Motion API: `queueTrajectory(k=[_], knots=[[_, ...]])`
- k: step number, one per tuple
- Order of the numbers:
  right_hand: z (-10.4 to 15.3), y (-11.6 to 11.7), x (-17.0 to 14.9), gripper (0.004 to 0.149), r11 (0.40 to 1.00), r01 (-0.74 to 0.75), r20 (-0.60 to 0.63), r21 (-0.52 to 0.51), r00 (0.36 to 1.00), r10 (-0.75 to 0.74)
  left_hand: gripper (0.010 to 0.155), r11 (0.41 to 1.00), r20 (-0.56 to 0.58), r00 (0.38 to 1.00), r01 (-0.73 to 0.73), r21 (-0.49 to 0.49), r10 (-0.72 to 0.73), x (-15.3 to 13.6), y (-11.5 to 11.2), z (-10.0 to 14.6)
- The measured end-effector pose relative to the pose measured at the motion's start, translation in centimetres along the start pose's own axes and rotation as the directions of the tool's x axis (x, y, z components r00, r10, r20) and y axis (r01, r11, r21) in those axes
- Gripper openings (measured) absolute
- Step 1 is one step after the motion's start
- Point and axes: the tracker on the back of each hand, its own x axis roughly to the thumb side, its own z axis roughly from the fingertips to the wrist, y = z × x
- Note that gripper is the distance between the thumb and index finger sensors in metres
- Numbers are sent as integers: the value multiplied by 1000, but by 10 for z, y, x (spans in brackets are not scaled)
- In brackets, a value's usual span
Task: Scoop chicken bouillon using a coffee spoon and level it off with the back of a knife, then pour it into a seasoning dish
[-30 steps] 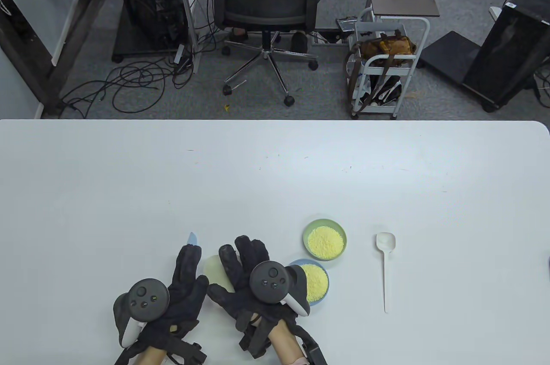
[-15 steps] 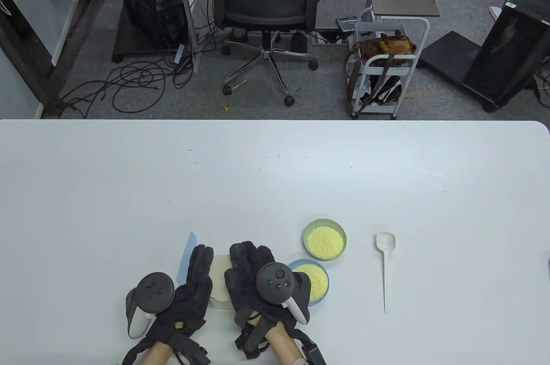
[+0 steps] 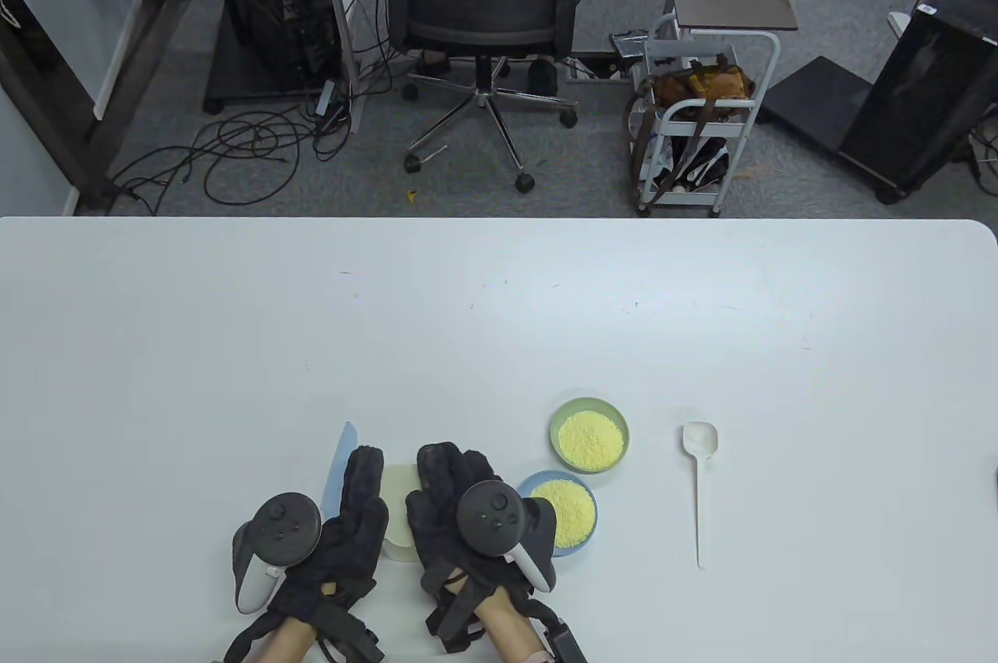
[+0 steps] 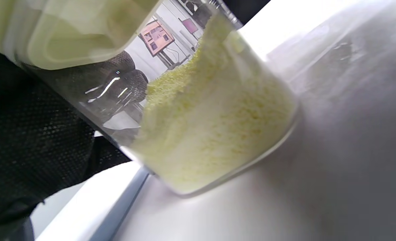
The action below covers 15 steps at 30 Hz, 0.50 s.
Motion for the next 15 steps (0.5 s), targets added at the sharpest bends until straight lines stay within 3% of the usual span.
queueTrajectory(k=[2, 15], knots=[[1, 1, 0, 59, 999, -42, 8, 2, 999, 42, 79, 999, -12, 1000, 18, -39, -18, -3, -1, -1], [1, 1, -1, 60, 999, -48, 13, -4, 999, 48, 79, 1000, -24, 999, 25, -18, -26, -2, 1, 0]])
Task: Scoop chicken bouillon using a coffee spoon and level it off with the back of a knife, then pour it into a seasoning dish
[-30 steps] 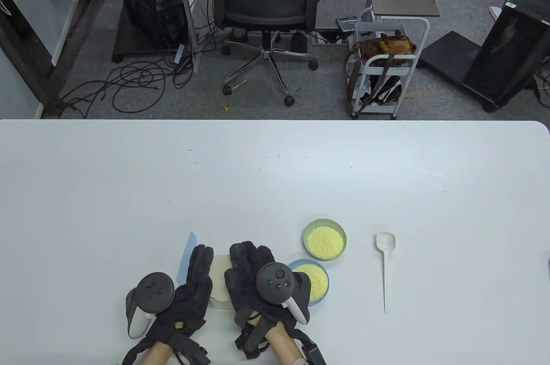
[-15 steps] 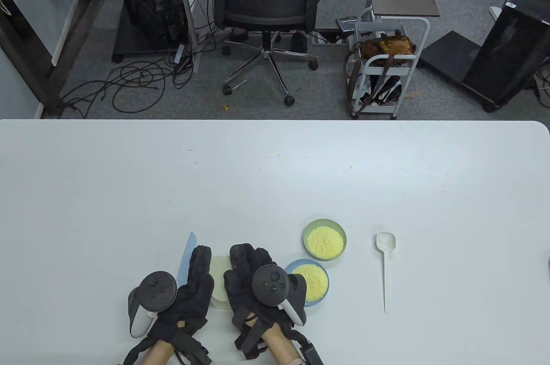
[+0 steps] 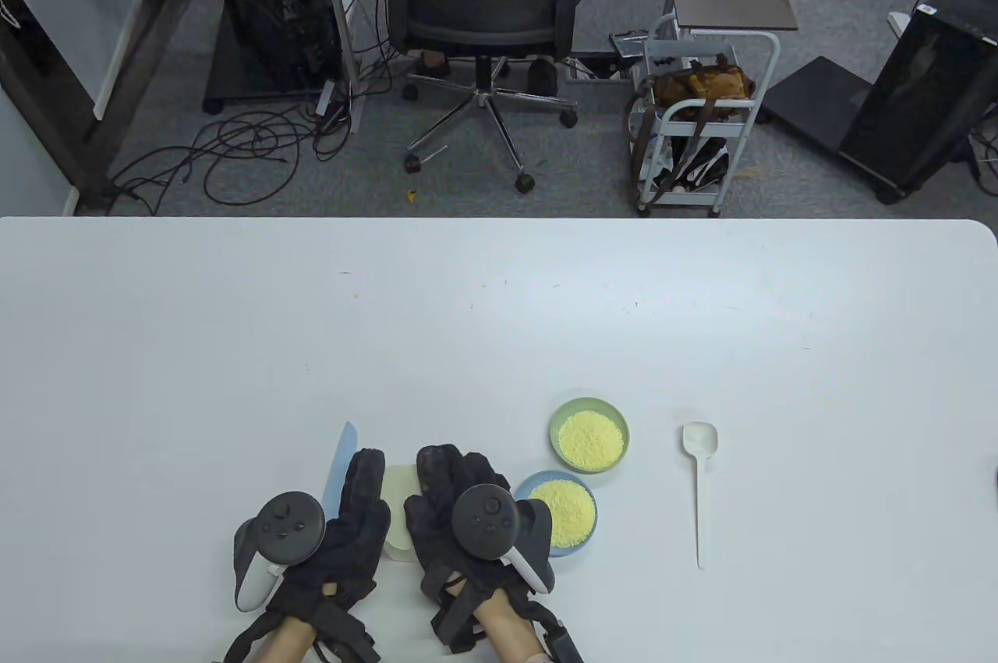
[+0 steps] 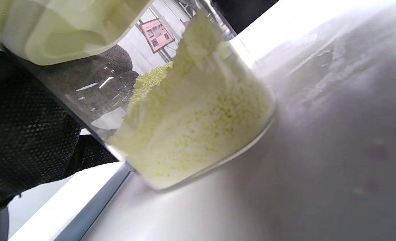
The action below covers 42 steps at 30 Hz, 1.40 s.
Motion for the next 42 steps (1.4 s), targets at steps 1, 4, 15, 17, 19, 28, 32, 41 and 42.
queueTrajectory(k=[1, 4, 15, 17, 19, 28, 32, 41, 42], knots=[[0, 1, -1, 61, 1000, 0, 20, -9, 1000, 0, 80, 1000, -10, 1000, -21, -13, 21, 1, 2, 0], [2, -2, 1, 62, 999, -31, 48, -21, 998, 32, 82, 996, -19, 998, -66, -60, 65, 5, 4, 2], [28, -36, 11, 66, 945, -256, 103, -204, 954, 281, 83, 897, -35, 912, 408, 173, -408, 26, 24, 32], [31, -39, 12, 66, 932, -294, 96, -213, 943, 319, 83, 883, -40, 903, 427, 196, -428, 26, 26, 33], [33, -40, 12, 66, 929, -298, 86, -218, 942, 323, 83, 888, -39, 907, 419, 188, -420, 26, 25, 33], [38, -49, 10, 66, 923, -285, 48, -260, 951, 307, 83, 870, -55, 889, 456, 188, -454, 27, 24, 34], [39, -50, 10, 66, 915, -298, 46, -271, 946, 321, 83, 870, -59, 889, 456, 186, -454, 27, 25, 34], [37, -47, 10, 66, 922, -298, 50, -247, 946, 320, 83, 879, -62, 893, 449, 161, -445, 26, 23, 32], [37, -47, 10, 66, 923, -295, 50, -247, 947, 316, 83, 877, -64, 892, 452, 161, -448, 25, 22, 32]])
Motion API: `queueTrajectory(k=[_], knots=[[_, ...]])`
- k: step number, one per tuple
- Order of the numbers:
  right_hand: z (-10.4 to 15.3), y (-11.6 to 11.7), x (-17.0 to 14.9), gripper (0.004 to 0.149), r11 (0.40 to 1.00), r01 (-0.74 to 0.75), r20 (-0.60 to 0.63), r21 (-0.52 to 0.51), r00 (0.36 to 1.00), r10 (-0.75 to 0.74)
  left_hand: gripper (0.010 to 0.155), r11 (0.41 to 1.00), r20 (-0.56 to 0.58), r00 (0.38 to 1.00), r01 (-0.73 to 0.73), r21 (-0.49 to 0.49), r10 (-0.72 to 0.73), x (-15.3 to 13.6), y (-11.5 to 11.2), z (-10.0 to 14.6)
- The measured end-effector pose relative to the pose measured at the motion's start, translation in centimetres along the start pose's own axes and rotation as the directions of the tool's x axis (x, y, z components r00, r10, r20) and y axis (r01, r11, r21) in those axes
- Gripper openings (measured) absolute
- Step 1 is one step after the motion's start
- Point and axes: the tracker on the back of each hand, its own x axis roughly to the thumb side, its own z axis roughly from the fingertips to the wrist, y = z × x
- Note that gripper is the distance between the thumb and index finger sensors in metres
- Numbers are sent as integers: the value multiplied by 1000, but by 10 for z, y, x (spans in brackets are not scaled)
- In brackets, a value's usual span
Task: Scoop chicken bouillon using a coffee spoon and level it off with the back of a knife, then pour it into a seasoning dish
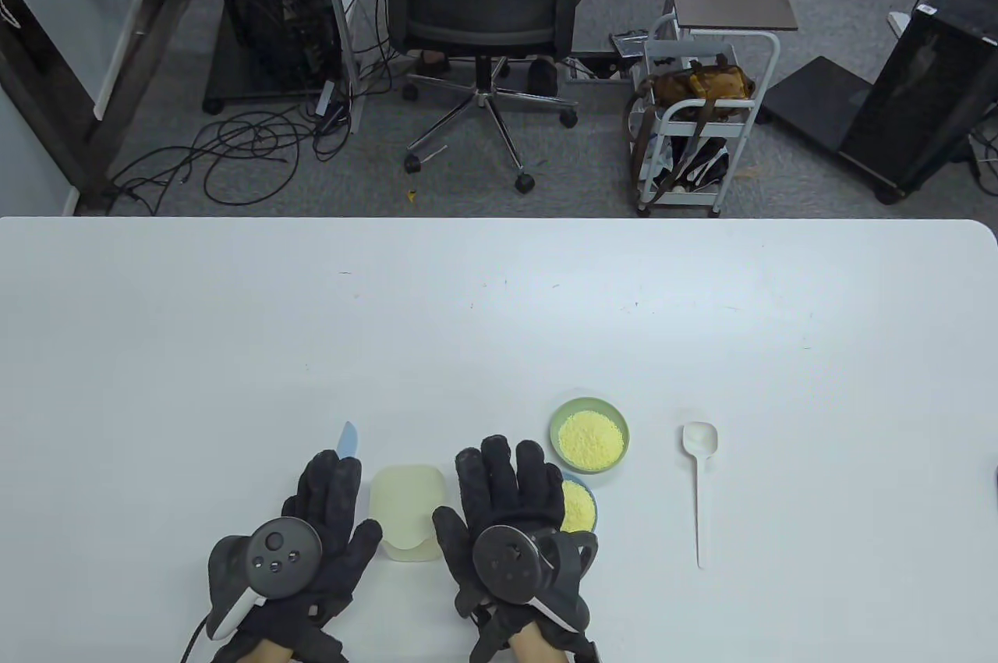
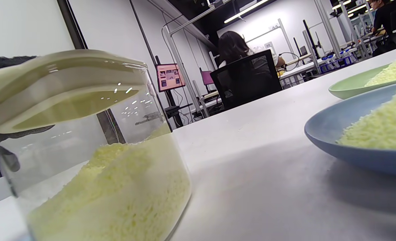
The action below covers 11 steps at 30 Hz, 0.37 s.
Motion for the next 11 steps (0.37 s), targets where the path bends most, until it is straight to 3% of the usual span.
queueTrajectory(k=[11], knots=[[1, 5, 6, 65, 998, 15, 17, 57, 1000, -16, 83, 1000, -8, 1000, 28, -11, -28, 0, -3, -1]])
